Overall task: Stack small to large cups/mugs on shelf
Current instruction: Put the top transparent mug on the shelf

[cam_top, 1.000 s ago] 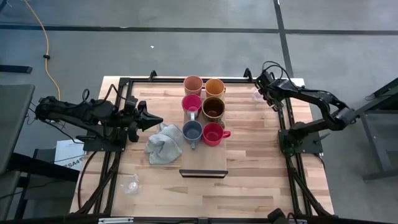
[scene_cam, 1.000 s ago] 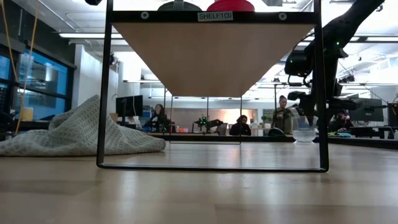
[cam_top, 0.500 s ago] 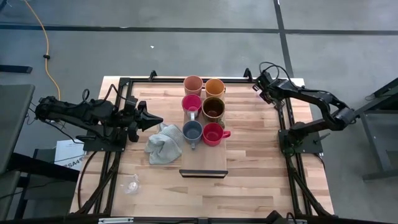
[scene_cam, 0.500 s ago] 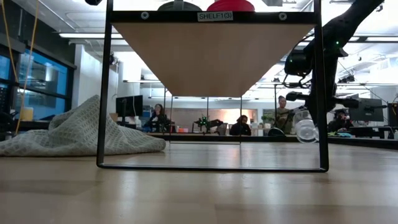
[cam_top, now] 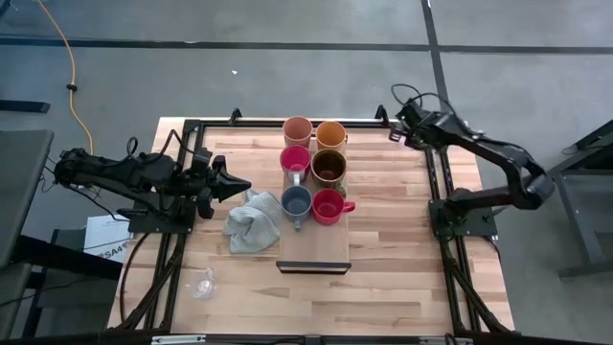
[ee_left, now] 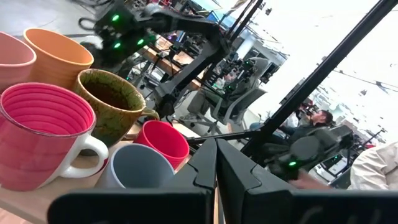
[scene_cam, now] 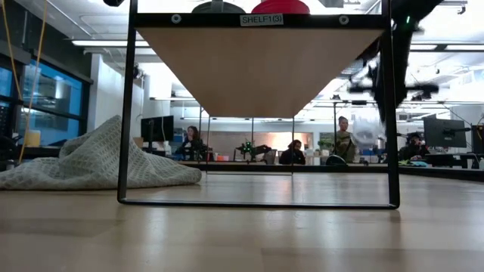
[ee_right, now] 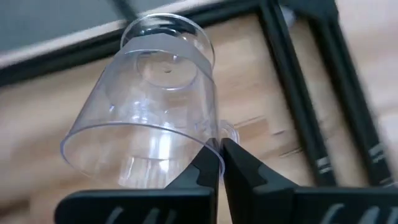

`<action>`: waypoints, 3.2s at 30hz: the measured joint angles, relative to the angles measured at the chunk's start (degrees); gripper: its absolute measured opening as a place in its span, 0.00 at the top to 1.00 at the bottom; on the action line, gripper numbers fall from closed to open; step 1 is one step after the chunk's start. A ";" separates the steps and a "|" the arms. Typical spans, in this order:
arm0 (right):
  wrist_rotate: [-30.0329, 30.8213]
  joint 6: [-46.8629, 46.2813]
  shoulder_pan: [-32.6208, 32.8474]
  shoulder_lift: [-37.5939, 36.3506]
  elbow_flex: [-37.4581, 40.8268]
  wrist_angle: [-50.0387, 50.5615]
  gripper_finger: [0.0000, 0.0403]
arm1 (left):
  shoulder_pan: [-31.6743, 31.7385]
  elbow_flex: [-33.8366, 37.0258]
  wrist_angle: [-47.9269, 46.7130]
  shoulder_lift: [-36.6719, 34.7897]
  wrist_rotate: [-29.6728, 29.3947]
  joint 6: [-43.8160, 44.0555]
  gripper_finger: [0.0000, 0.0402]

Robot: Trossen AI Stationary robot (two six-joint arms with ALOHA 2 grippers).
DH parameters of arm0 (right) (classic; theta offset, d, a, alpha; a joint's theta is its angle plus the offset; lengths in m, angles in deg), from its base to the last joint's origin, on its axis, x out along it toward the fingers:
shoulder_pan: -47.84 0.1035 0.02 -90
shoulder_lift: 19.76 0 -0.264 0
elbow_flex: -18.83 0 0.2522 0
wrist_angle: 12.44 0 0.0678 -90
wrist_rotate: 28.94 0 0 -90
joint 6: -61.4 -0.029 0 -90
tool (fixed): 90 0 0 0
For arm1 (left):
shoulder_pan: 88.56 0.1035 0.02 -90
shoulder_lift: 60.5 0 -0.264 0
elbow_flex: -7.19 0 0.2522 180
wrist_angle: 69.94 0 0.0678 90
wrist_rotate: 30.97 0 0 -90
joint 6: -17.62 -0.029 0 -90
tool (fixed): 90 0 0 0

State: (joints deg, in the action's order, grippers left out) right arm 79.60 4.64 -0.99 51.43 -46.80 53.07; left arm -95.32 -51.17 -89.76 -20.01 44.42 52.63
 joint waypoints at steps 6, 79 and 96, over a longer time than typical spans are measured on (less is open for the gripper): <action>-13.94 19.33 3.86 -6.99 -14.68 19.66 1.00 | 0.01 0.00 0.00 0.00 0.00 0.00 1.00; -22.96 3.09 67.79 12.03 -41.01 4.87 1.00 | -4.95 -50.89 -29.46 50.42 10.47 -2.82 1.00; -22.25 4.33 67.75 12.05 -41.01 1.82 1.00 | -4.93 -50.73 -30.28 52.41 13.59 -1.81 1.00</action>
State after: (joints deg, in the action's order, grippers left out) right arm 57.35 8.97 66.76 63.48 -87.81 54.89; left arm -100.24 -101.90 -120.04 32.40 58.01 50.81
